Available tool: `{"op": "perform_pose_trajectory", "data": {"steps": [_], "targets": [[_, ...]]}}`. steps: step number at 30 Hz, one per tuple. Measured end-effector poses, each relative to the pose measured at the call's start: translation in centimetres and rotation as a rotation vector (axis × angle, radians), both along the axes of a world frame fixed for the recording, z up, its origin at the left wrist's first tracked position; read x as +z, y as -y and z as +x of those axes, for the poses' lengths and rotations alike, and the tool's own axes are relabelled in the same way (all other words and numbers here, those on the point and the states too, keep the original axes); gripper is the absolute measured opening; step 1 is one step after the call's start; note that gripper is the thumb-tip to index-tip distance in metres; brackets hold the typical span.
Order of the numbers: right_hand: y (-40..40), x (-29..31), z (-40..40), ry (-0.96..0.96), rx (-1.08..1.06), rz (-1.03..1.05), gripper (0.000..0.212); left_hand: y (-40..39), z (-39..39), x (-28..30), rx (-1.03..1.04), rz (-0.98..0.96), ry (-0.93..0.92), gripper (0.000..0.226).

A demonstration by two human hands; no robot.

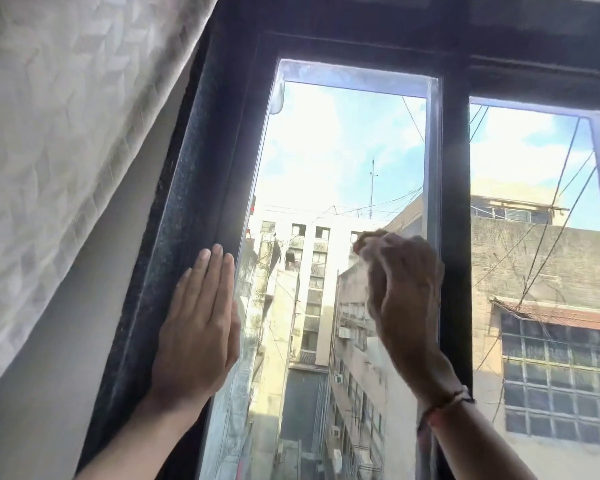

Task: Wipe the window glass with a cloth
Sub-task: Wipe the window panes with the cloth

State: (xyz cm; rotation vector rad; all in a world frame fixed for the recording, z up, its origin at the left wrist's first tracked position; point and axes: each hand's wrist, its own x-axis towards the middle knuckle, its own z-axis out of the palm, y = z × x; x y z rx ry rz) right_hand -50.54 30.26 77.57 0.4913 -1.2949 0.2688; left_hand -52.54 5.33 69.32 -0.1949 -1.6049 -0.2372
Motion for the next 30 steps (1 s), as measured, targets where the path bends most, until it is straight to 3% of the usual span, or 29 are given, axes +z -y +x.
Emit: {"op": "perform_pose_trajectory", "data": {"steps": [2,3,6,8,10,13,15,18,21,24,27,30], "targets": [[1.9,2.0,-0.1,-0.024,0.050,-0.195,0.020,0.1,-0.2,0.1,0.005,-0.002,-0.012,0.057],[3.2,0.8,-0.6,-0.003,0.044,-0.148,0.021,0.2,-0.2,0.2,0.004,-0.002,-0.014,0.057],[4.2,-7.3,-1.2,0.052,-0.040,0.329,0.014,0.3,-0.1,0.2,0.003,-0.013,-0.016,0.057],[1.0,-8.9,-0.8,0.011,-0.144,0.516,0.022,0.5,0.0,0.0,-0.004,-0.045,-0.006,0.058],[-1.6,-6.1,-0.3,-0.012,-0.149,0.428,0.021,0.7,0.2,-0.3,-0.023,-0.092,0.002,0.058],[-0.9,0.5,0.3,-0.033,-0.037,-0.018,0.013,0.7,0.3,-0.4,-0.018,-0.099,0.013,0.058],[2.8,1.4,-0.4,-0.028,-0.030,-0.139,0.016,0.7,0.2,-0.2,-0.020,-0.104,0.008,0.058],[6.3,-5.2,-1.7,-0.013,-0.158,0.180,0.025,1.0,0.0,-0.2,-0.009,-0.107,0.004,0.058],[2.0,-10.6,-1.4,0.009,-0.360,0.437,0.048,0.9,0.2,-0.1,0.015,-0.103,0.003,0.058],[-1.8,-8.2,-0.8,-0.005,-0.447,0.313,0.048,0.7,0.4,-0.5,-0.002,-0.094,-0.002,0.058],[-0.2,-1.5,-0.6,-0.022,-0.420,0.072,0.058,0.8,0.2,-0.6,-0.006,-0.088,-0.014,0.059],[3.8,0.8,-1.5,-0.060,-0.318,0.079,0.074,0.9,-0.1,-0.1,0.015,-0.095,-0.026,0.059]]}}
